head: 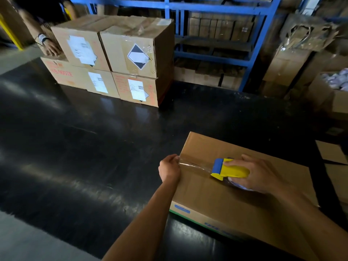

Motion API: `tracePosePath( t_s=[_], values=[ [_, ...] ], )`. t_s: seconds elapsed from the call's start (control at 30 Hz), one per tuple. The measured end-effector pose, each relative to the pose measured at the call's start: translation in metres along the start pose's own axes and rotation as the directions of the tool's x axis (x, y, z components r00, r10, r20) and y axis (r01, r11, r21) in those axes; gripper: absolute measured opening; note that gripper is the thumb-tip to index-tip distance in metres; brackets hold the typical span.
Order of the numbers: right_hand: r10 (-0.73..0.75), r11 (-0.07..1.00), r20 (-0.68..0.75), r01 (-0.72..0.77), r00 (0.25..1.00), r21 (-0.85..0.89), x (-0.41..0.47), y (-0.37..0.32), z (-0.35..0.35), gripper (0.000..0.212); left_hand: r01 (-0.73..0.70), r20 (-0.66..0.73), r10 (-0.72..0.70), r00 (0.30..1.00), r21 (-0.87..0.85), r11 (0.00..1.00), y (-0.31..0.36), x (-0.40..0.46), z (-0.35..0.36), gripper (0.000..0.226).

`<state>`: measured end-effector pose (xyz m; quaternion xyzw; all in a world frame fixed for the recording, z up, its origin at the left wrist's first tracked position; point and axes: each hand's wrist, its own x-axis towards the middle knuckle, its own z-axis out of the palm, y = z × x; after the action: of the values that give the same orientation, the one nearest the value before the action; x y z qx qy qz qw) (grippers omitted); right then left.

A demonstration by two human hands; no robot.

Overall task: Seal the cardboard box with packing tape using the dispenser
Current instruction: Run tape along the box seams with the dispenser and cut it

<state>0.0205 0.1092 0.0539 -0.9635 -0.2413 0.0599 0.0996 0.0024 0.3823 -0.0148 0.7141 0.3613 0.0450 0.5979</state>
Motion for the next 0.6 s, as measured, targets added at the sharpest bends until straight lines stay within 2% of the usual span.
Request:
tracePosePath(
  t_s=[0.1, 0.2, 0.27, 0.33, 0.43, 0.5, 0.57, 0.6],
  values=[
    [-0.009, 1.000, 0.020, 0.009, 1.000, 0.015, -0.001, 0.000, -0.001, 0.056, -0.091, 0.077, 0.086, 0.993, 0.061, 0.994, -0.001, -0.009, -0.009, 0.034],
    [-0.010, 1.000, 0.022, 0.010, 1.000, 0.004, -0.001, 0.000, -0.001, 0.059, -0.111, 0.211, 0.082, 0.974, 0.130, 0.985, 0.003, -0.007, -0.019, 0.073],
    [-0.009, 1.000, 0.019, 0.009, 1.000, 0.007, 0.001, 0.001, -0.001, 0.061, -0.145, 0.263, 0.094, 0.960, 0.180, 0.973, 0.001, -0.004, -0.021, 0.087],
    [-0.009, 1.000, 0.020, 0.009, 1.000, 0.014, 0.003, 0.003, -0.001, 0.061, -0.208, 0.271, 0.130, 0.954, 0.284, 0.936, -0.002, -0.007, -0.021, 0.092],
    [-0.031, 0.999, 0.029, 0.030, 0.999, 0.013, 0.004, 0.004, 0.001, 0.059, -0.175, 0.177, 0.108, 0.978, 0.427, 0.887, -0.009, -0.011, -0.019, 0.098],
    [-0.032, 0.999, 0.030, 0.031, 0.999, 0.019, 0.005, 0.005, 0.003, 0.058, -0.327, 0.186, 0.269, 0.945, 0.524, 0.787, -0.012, -0.012, -0.021, 0.090],
    [-0.029, 0.999, 0.036, 0.028, 0.999, 0.023, 0.007, 0.007, 0.005, 0.057, -0.548, 0.300, 0.468, 0.832, 0.578, 0.604, -0.015, -0.014, -0.017, 0.075],
    [-0.033, 0.999, 0.040, 0.032, 0.999, 0.027, 0.007, 0.007, 0.004, 0.056, -0.598, 0.368, 0.476, 0.799, 0.579, 0.555, -0.016, -0.016, -0.013, 0.069]
  ],
)
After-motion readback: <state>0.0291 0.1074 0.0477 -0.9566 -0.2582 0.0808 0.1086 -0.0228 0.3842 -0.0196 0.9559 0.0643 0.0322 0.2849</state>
